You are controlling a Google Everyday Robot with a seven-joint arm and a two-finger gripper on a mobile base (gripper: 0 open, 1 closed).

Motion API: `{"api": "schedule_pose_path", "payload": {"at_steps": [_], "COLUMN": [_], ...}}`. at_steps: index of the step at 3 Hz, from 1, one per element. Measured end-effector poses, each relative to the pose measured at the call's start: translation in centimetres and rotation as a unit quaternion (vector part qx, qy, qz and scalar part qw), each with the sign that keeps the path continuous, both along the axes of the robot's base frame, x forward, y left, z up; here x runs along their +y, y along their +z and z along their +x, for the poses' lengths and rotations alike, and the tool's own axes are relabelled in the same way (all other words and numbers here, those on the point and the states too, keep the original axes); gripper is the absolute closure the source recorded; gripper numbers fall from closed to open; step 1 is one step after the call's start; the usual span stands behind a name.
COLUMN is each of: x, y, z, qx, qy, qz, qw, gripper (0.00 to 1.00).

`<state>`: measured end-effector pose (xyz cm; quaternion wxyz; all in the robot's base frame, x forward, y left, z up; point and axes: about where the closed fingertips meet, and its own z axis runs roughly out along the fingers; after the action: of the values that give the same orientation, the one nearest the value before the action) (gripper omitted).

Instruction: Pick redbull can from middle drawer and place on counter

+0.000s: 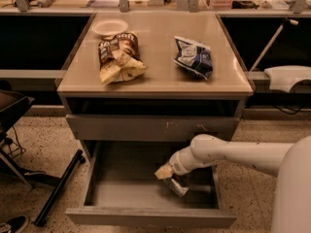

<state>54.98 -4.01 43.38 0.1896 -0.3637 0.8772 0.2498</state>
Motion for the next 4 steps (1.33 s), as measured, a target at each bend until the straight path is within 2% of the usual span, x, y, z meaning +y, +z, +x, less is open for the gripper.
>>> {"api": "schedule_pose_path", "payload": {"at_steps": [1,2,3,4], "x": [-1.6,-3.0,-3.7,-3.7], "y": [1.9,5.3,7.5,7.8], "z": [-0.3,-0.9,-0.3,-0.5], "qx": [-0.006,-0.043,-0.073,-0.073], "qy": [-0.004,-0.007,-0.026,-0.023], "qz": [-0.062,-0.139,-0.155,-0.159], "qw": [0.998,0.9894,0.9849,0.9844], "gripper": [1.0,1.0,1.0,1.0]}}
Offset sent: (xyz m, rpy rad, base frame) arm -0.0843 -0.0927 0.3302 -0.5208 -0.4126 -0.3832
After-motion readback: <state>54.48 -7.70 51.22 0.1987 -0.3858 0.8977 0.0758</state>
